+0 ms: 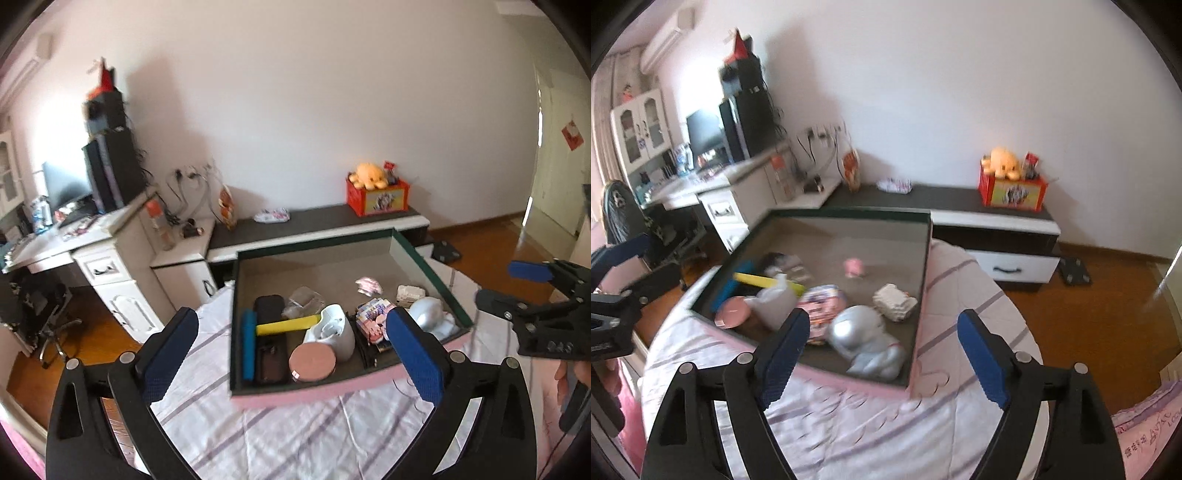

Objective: Organize rigid objects

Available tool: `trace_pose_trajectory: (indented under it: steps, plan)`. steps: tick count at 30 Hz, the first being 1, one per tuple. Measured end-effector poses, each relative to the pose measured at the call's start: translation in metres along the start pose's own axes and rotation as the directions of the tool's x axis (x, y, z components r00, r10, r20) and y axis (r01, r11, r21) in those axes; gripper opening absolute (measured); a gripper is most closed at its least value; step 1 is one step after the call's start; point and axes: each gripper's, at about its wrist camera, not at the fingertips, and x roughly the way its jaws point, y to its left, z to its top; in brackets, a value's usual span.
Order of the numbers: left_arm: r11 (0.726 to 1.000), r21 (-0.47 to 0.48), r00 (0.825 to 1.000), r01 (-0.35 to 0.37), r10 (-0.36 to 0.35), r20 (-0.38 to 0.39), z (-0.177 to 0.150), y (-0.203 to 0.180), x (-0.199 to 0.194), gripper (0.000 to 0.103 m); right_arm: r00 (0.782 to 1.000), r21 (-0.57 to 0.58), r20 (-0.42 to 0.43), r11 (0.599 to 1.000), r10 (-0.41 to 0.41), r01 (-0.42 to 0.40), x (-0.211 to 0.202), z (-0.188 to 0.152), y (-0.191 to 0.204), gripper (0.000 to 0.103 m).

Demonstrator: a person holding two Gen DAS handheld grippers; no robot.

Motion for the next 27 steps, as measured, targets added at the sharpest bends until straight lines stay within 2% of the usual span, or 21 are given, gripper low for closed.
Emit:
trace_pose_trajectory:
  steps: [2, 3, 9, 14, 17, 27]
  plan:
    - [1.000, -0.011, 0.999, 0.010, -0.009, 0.032, -0.005, 0.000, -0.027, 0.103, 0.998, -0.012, 0.055, 1.000, -0.025, 0.026, -0.025, -0.006, 0.011, 0.103]
    - [1.000, -0.015, 0.999, 0.011, -0.011, 0.045, -0.007, 0.000, -0.036, 0.103, 0.995, -0.024, 0.094, 0.999, -0.023, 0.025, -0.043, -0.011, 0.020, 0.103]
    - [1.000, -0.027, 0.993, 0.007, -0.004, 0.120, -0.026, -0.007, -0.107, 0.103, 0.980, -0.042, 0.200, 0.999, 0.006, 0.002, -0.112, -0.031, 0.055, 0.103]
    - [1.000, -0.019, 0.986, 0.016, -0.013, 0.168, -0.042, -0.011, -0.159, 0.103, 0.969, -0.055, 0.246, 0.998, 0.011, 0.002, -0.156, -0.047, 0.078, 0.103]
    - [1.000, -0.012, 0.979, -0.008, 0.010, 0.201, -0.050, -0.014, -0.187, 0.103, 0.961, -0.072, 0.276, 0.997, 0.010, 0.010, -0.182, -0.059, 0.092, 0.103]
    - [0.998, -0.036, 0.942, -0.055, 0.064, 0.330, -0.077, -0.016, -0.277, 0.103, 0.918, -0.087, 0.395, 0.994, -0.031, 0.071, -0.266, -0.095, 0.124, 0.103]
